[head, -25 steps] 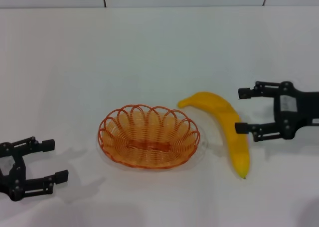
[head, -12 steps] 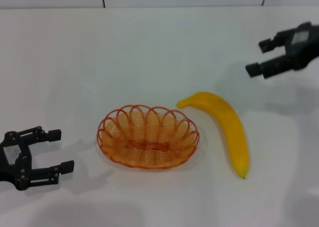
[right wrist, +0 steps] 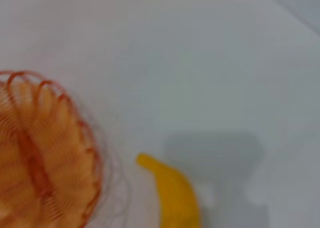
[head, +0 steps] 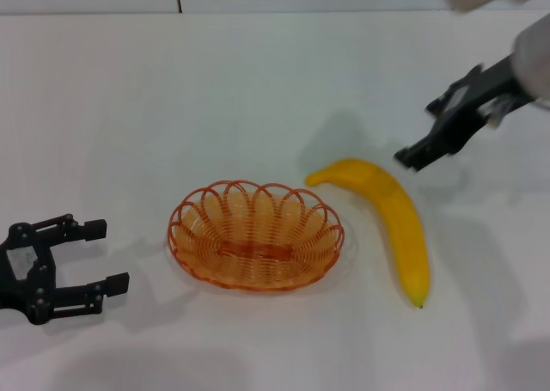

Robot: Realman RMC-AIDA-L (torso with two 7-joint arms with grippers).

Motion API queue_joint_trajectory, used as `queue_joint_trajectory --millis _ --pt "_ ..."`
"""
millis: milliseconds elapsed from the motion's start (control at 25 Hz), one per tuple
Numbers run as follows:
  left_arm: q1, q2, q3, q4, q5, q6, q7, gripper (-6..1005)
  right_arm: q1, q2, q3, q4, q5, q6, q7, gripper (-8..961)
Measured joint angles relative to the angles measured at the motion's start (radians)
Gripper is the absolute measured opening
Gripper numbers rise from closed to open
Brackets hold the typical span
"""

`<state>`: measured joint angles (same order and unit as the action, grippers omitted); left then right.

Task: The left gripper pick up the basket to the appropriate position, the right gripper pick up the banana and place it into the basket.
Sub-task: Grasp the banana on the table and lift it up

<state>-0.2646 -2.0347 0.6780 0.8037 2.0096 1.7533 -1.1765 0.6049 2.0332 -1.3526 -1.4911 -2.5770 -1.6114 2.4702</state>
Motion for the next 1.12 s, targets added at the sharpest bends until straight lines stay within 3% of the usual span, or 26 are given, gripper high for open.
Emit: queue_joint_trajectory --millis 280,760,1120 --pt "-0.004 -0.001 0.000 -0.003 0.000 0.000 0.000 841 0.003 0.002 -0.143 0.090 0.004 0.096 0.068 715" --pt "-0.012 0.000 0.000 -0.025 0.002 0.000 0.001 841 0.031 -0.001 -0.139 0.297 0.052 0.240 0.107 709" --pt "-0.011 0.001 0.000 -0.025 0.003 0.000 -0.001 841 0.033 -0.001 -0.141 0.336 0.074 0.260 0.107 704"
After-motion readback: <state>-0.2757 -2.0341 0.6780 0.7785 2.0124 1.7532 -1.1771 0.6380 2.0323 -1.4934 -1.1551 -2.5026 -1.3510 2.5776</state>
